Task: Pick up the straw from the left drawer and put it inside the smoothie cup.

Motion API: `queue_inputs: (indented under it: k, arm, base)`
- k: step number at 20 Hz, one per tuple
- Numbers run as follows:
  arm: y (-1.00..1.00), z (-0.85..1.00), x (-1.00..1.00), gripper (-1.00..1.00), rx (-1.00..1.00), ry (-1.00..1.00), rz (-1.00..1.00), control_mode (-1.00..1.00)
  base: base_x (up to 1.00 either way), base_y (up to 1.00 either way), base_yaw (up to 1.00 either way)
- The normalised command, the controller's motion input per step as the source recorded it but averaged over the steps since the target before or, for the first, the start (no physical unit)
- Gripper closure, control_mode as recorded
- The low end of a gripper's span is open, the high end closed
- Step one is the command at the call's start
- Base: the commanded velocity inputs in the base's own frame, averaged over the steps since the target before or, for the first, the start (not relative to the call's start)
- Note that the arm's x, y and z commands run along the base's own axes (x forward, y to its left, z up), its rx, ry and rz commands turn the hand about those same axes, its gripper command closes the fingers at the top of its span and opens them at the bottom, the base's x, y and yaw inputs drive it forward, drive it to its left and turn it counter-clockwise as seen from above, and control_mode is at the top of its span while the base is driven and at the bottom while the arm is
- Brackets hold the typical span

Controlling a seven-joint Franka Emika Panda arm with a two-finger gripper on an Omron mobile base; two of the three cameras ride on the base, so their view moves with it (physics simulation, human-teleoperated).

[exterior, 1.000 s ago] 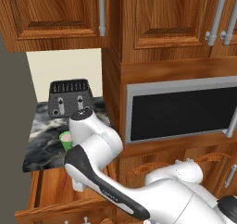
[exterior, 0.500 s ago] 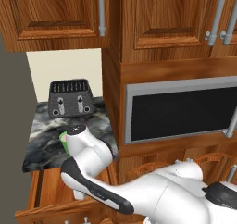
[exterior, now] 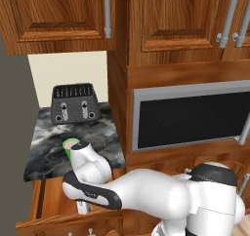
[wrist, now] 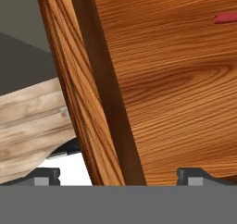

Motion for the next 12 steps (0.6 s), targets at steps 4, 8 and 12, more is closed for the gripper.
queue_inputs:
  k: [4,8,12]
  arm:
    - [0.02,-0.13,0.04,-1.00,-0.02,0.00,0.00,-1.00]
    - [0.01,-0.36,-0.01,-1.00,-0.03,0.00,0.00,-1.00]
    - [0.00,-0.25,0.00,-1.00,-0.03,0.00,0.00,-1.00]
  base:
    - [0.00,0.00,0.00]
    - [0.00,0.00,0.00]
    - [0.00,0.00,0.00]
